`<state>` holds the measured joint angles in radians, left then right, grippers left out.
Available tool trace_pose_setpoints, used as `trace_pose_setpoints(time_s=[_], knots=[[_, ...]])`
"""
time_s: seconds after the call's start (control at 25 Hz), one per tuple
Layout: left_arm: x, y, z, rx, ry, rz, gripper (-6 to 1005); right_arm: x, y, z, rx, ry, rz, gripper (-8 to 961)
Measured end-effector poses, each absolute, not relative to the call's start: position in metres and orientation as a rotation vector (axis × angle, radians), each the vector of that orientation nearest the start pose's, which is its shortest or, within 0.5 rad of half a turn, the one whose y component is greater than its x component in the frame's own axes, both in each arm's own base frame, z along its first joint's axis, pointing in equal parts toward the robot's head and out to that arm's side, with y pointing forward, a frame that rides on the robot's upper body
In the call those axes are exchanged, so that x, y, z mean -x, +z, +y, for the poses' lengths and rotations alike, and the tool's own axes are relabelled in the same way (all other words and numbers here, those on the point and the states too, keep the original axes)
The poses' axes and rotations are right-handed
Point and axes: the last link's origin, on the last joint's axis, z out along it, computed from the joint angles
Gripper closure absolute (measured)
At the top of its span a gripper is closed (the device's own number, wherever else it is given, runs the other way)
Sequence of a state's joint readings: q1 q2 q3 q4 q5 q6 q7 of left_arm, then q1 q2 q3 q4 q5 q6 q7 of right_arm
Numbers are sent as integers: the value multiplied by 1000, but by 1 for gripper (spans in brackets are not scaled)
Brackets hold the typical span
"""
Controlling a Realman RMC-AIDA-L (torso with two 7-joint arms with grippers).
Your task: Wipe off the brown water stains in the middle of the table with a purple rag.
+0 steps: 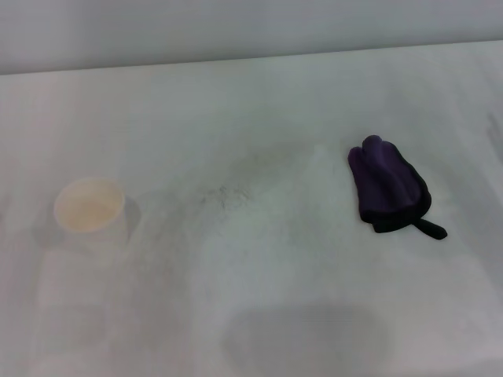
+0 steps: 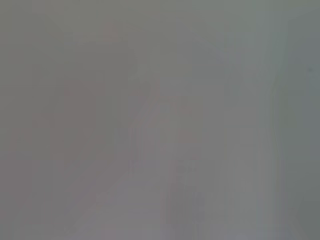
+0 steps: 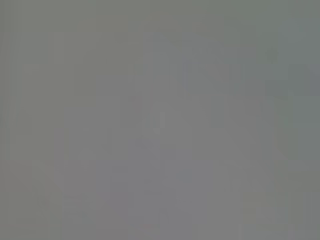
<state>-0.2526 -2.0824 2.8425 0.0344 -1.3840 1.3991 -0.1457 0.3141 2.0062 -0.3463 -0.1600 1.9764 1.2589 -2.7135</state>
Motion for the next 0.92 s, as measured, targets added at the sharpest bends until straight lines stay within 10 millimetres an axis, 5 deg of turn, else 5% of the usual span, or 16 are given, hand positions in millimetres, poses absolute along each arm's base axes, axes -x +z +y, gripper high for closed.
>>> trace_pose_setpoints(time_s=[0.24, 0.92], knots=[[377, 5, 248, 1500, -621, -515, 106, -405, 70, 284, 1469, 551, 502, 278], [375, 2, 251, 1512, -624, -519, 106, -406, 66, 287, 1471, 529, 520, 198]])
